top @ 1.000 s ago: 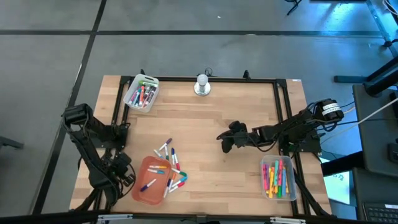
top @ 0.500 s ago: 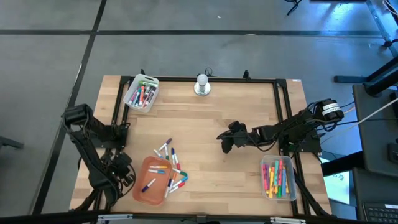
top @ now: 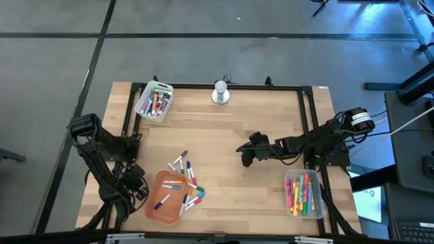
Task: Pick & Place Markers
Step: Put the dark blue and white highlighter pen into the orange bin
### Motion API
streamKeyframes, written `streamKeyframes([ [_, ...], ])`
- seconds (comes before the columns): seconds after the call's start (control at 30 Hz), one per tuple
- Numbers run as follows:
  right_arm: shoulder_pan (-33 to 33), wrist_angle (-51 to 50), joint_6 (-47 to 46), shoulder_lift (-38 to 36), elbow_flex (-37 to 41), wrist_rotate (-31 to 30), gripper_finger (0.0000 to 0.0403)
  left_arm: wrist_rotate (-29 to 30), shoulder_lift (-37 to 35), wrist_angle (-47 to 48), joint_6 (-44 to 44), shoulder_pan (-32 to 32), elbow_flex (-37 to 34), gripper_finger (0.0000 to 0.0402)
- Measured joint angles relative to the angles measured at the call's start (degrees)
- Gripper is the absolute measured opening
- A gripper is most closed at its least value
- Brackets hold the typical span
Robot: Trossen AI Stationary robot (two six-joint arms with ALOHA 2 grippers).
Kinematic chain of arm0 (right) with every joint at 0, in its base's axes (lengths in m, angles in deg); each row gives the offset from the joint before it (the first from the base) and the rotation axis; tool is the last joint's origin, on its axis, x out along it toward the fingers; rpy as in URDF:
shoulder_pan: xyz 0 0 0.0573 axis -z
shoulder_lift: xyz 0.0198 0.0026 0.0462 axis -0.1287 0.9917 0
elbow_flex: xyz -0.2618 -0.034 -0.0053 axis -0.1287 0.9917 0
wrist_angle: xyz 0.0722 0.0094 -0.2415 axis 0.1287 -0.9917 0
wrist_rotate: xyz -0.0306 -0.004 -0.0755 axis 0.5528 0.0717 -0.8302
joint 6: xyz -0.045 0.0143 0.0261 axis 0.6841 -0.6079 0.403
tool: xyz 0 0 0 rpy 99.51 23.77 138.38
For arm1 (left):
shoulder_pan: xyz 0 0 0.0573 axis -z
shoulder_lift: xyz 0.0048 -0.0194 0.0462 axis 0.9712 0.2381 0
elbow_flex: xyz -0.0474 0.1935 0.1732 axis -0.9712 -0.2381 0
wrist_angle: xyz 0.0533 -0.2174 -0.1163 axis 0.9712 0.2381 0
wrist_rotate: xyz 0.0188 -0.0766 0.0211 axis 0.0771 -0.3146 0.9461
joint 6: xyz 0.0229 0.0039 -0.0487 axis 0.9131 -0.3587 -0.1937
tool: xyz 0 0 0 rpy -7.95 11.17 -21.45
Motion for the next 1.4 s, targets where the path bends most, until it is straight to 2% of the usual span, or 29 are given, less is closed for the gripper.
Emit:
streamKeyframes([
  [0.23, 0.0, -0.2, -0.5, 0.0, 0.0, 0.0, 0.0106, 1.6, 0.0, -0.6, 2.4, -0.1, 0.1, 0.0031],
  [0.33, 0.0, -0.2, -0.5, 0.0, 0.0, 0.0, 0.0106, 2.6, 0.3, 2.1, 0.9, 0.2, 0.8, 0.0026],
  [0.5, 0.0, -0.2, -0.6, 0.0, 0.0, -0.6, 0.0106, 4.0, 0.3, 13.3, 0.5, 0.2, 5.5, 0.0025],
  [0.63, 0.0, -0.2, -0.8, 0.0, 0.0, -0.6, 0.0106, 6.0, 0.3, 24.9, 1.5, 0.1, 12.4, 0.0025],
  [0.7, 0.0, -0.1, -0.8, 0.0, 0.0, -0.6, 0.0106, 8.8, 0.2, 29.8, 2.6, 0.1, 16.2, 0.0025],
  [0.83, 0.0, -0.1, -0.9, 0.0, 0.0, -0.6, 0.0106, 18.4, 0.2, 31.9, 7.9, 0.1, 21.1, 0.003],
  [0.97, -0.2, -0.1, -0.9, 0.0, 0.0, -0.2, 0.0106, 35.3, 1.2, 30.6, 10.1, -0.1, 21.6, 0.0032],
  [1.1, -0.2, -0.1, -0.8, 0.0, 0.0, -0.2, 0.0106, 55.3, 3.1, 27.4, 10.0, -1.4, 21.6, 0.0029],
  [1.17, -0.2, 0.1, -0.8, 0.0, 0.0, -0.1, 0.0106, 60.3, 4.5, 23.9, 9.2, -2.9, 21.4, 0.0033],
  [1.23, -0.2, 0.2, -0.8, 0.0, 0.0, -0.1, 0.0106, 57.3, 5.7, 21.4, 9.3, -5.2, 21.4, 0.0044],
  [1.4, -0.2, 1.1, -0.7, 0.0, 0.0, -0.1, 0.0106, 34.2, 7.5, 20.0, 9.5, -11.4, 21.4, 0.0076],
])
